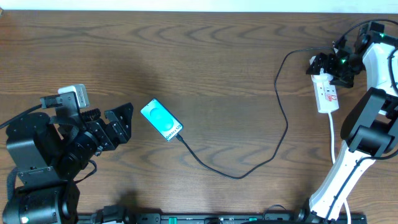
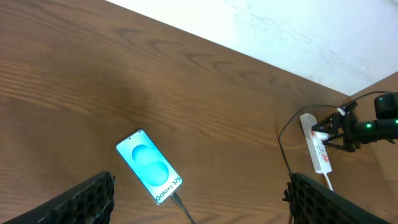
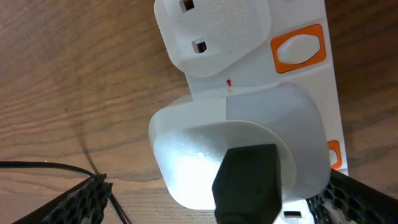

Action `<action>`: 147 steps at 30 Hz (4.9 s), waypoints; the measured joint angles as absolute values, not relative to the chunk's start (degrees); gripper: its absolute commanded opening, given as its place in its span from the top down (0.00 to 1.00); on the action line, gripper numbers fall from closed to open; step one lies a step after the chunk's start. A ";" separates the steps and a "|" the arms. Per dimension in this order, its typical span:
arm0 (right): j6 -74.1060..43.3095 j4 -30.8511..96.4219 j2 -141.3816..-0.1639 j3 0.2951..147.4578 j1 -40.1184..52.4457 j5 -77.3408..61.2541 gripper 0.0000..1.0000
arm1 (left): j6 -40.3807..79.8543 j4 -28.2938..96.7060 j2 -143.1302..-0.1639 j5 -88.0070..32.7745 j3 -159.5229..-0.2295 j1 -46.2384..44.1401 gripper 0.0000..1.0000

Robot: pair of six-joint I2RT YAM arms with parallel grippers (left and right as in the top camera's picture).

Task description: Plug charger to phone and switch on socket

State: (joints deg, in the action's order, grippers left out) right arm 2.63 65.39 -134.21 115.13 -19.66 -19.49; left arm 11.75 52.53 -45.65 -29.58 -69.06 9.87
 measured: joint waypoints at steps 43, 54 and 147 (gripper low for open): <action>1.72 71.99 -122.39 115.37 -22.31 -20.88 0.01 | 11.75 52.56 -45.65 -29.58 -69.06 9.87 0.11; -1.80 82.56 -98.39 116.77 -22.15 -9.02 0.01 | 11.75 52.56 -45.65 -29.58 -69.06 9.87 0.11; -2.48 84.58 -89.76 116.84 -22.17 -7.40 0.01 | 15.20 0.99 -0.75 -15.88 -1.50 9.85 0.11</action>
State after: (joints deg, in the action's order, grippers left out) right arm -2.48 84.58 -89.76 116.84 -22.17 -7.40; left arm 15.20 0.99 -0.75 -15.88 -1.50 9.85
